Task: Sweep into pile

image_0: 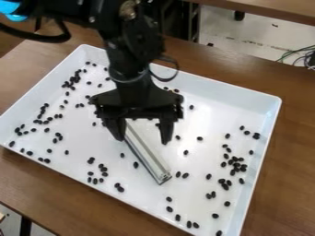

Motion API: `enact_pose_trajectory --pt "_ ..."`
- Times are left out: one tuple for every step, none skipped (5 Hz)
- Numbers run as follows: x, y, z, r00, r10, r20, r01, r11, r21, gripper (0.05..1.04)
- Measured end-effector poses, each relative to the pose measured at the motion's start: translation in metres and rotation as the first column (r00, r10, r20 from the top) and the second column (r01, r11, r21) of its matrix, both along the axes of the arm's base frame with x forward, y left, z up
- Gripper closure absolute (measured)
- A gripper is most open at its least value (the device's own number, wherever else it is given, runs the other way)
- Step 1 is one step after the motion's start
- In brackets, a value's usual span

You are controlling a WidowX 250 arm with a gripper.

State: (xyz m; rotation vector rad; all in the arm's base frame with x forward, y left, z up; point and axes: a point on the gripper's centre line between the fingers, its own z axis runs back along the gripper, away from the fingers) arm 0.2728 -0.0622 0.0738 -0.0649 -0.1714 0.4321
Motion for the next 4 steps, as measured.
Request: enact_pose_trajectory --pt "0.013 0.013 -0.002 0.978 0.196 0.076 -0.199 0.980 0.026 0.084" --pt "0.016 0.015 -0.024 0.955 0.294 0.046 -0.295 0.955 0.033 0.084" --pt "0.021 0.013 -0.043 0.950 0.311 -0.014 -0.309 0.949 0.058 0.084" --pt "0.022 0.009 -0.062 0.948 0.314 -0.050 -0.312 0.949 0.040 0.108"
